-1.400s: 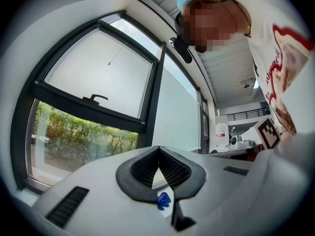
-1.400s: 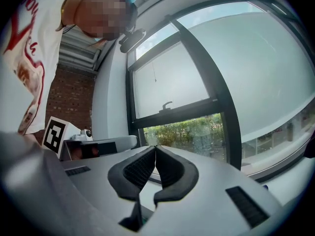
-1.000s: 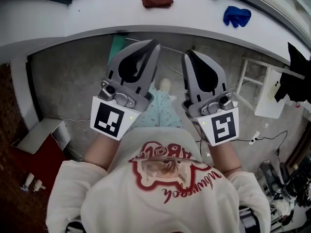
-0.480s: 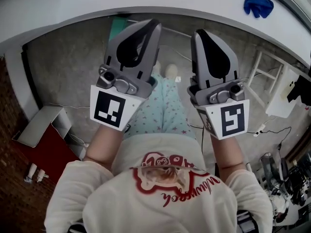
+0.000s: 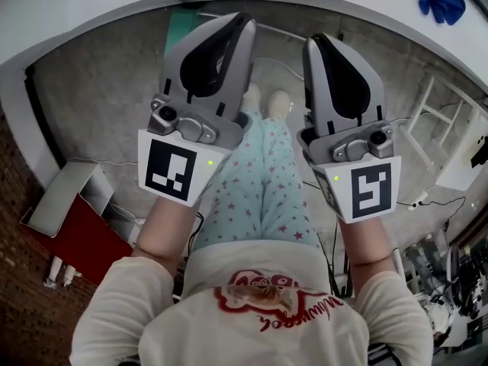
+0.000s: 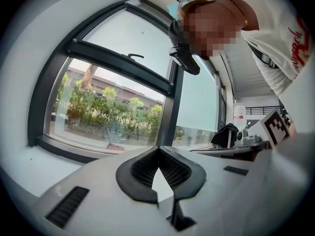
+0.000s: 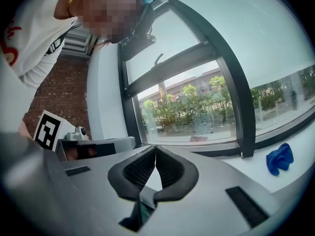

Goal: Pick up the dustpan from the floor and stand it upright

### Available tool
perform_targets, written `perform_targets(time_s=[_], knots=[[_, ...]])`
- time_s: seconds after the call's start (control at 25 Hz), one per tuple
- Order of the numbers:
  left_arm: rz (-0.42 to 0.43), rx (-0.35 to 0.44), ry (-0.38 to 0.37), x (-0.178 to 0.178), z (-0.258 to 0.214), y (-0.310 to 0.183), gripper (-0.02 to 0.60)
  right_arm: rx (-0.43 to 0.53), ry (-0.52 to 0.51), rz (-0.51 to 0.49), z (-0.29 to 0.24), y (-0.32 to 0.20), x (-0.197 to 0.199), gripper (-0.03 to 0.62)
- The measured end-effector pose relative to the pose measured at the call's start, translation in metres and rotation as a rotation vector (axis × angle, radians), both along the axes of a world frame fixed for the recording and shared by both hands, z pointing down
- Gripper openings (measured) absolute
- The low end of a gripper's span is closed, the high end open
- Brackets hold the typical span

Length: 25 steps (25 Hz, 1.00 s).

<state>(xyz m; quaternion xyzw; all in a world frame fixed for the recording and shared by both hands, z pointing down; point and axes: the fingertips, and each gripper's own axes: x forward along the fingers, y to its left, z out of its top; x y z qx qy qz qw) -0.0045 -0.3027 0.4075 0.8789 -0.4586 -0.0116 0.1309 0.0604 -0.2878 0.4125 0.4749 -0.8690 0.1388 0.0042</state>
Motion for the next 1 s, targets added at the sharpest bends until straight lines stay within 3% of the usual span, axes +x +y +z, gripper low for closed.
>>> perform_targets(time_s=[0.8, 1.0], knots=[[-0.046, -0.038, -0.003, -0.015, 0.153, 0.002, 0.018, 0.003, 0.088, -0.072, 0.167, 0.002, -0.029, 0.025], [-0.05, -0.06, -0.015, -0.025, 0.181, 0.015, 0.018, -0.055, 0.037, -0.103, 0.212, 0.017, -0.042, 0.025]])
